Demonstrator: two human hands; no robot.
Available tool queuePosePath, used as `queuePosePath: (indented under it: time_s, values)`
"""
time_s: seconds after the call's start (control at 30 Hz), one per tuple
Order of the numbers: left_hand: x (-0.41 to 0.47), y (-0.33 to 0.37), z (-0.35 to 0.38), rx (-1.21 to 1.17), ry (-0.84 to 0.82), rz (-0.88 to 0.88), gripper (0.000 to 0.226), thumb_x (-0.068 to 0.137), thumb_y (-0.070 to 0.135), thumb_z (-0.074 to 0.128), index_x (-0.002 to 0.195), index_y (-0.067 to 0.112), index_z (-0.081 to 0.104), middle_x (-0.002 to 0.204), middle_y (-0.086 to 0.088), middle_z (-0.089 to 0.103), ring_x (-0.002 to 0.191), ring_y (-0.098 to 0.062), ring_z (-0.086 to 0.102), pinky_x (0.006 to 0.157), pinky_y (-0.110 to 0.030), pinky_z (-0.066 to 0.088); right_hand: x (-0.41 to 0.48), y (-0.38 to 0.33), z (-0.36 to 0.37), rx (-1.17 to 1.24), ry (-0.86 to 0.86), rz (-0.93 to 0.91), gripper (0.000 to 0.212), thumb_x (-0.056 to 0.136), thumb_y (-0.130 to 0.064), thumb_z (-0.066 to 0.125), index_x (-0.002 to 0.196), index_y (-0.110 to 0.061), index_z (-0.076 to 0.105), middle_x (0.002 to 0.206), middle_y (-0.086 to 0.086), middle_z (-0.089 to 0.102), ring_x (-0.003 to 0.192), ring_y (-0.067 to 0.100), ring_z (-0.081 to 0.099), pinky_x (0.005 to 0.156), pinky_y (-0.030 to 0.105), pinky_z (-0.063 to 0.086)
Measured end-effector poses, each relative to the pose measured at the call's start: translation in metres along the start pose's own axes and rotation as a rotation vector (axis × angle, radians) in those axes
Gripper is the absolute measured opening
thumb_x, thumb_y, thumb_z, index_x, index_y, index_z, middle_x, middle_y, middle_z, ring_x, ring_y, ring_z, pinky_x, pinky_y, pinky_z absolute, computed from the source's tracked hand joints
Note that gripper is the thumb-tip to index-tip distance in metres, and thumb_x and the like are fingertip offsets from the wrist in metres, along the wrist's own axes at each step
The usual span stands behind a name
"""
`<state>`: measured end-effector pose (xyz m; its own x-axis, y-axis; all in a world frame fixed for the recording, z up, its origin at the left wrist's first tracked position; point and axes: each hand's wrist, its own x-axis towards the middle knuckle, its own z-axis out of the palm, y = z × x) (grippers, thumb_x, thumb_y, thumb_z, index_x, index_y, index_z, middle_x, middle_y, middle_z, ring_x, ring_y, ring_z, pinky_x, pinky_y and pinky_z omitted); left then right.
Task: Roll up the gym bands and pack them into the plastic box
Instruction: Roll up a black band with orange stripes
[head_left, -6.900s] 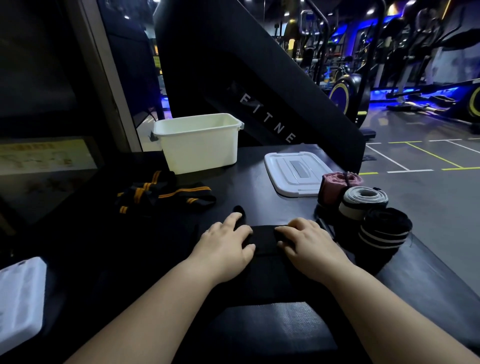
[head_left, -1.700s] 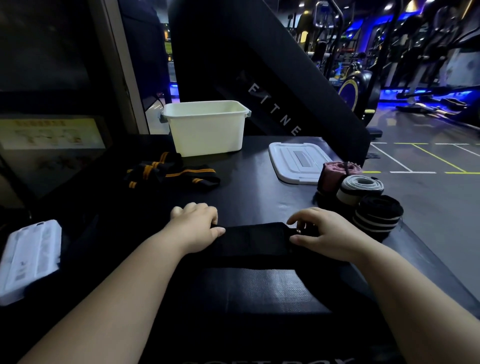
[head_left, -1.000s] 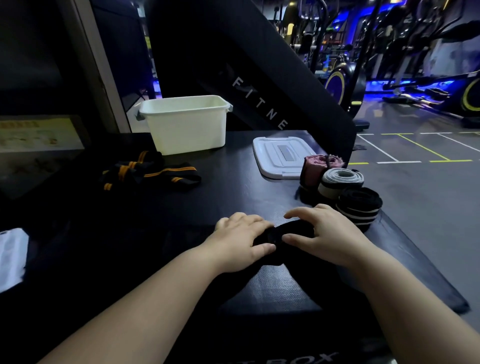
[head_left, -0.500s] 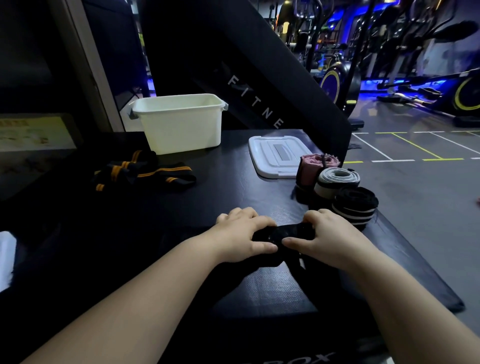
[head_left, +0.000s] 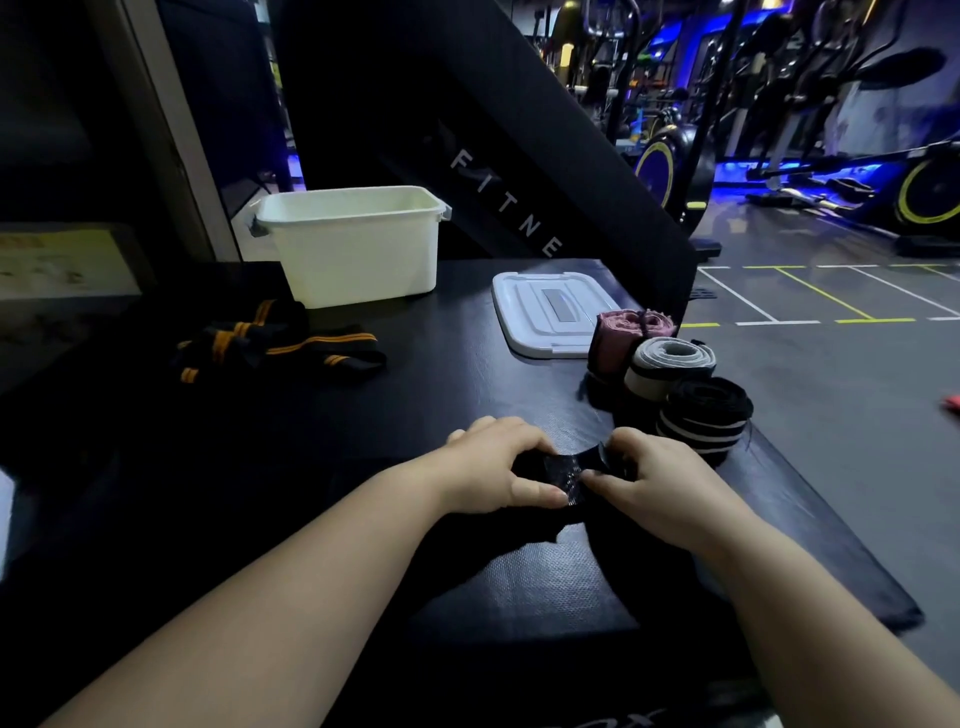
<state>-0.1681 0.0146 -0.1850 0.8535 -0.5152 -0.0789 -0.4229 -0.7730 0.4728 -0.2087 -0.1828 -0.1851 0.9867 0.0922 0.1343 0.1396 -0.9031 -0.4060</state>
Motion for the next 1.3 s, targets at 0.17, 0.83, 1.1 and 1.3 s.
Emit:
queuePosePath:
  time_s: [0.17, 0.83, 1.1, 1.3]
  values:
    - [-0.001, 0.001, 0.001, -0.139, 0.004, -0.044, 0.043, 0.081, 0.054, 0.069, 0.120, 0.050, 0.054, 0.098, 0.020, 0.043, 0.115, -0.011, 0.032, 0.107, -0.034, 0.024, -0.003, 0.002, 0.002, 0.067, 0.027, 0.031, 0.021, 0.086, -0.035, 0.066, 0.081, -0.020, 0.052, 0.079, -0.004, 0.060, 0.080, 0.019, 0.055, 0.069, 0.033, 0.039]
    - [-0.016, -0.003, 0.001, 0.089, 0.010, 0.046, 0.060, 0.075, 0.068, 0.064, 0.125, 0.038, 0.047, 0.127, 0.014, 0.050, 0.125, -0.016, 0.035, 0.106, -0.041, 0.030, 0.000, -0.011, 0.008, 0.434, -0.010, -0.015, 0.007, 0.086, -0.038, 0.067, 0.090, -0.035, 0.062, 0.085, -0.010, 0.067, 0.067, -0.006, 0.056, 0.066, 0.009, 0.043]
    - [-0.025, -0.009, 0.007, 0.161, 0.064, 0.018, 0.092, 0.070, 0.070, 0.068, 0.145, 0.032, 0.031, 0.146, 0.013, 0.037, 0.138, -0.012, 0.022, 0.116, -0.036, 0.018, 0.010, -0.019, 0.014, 0.226, -0.072, 0.105, 0.018, 0.086, -0.043, 0.067, 0.100, -0.030, 0.067, 0.093, -0.009, 0.068, 0.082, 0.008, 0.062, 0.076, 0.024, 0.047]
    - [-0.030, -0.011, 0.003, 0.151, 0.058, 0.024, 0.089, 0.067, 0.068, 0.073, 0.140, 0.032, 0.037, 0.138, 0.013, 0.039, 0.132, -0.013, 0.027, 0.114, -0.034, 0.025, 0.010, -0.028, 0.009, 0.107, -0.091, 0.092, 0.028, 0.078, -0.052, 0.071, 0.091, -0.032, 0.057, 0.088, -0.011, 0.063, 0.086, 0.010, 0.059, 0.075, 0.026, 0.044]
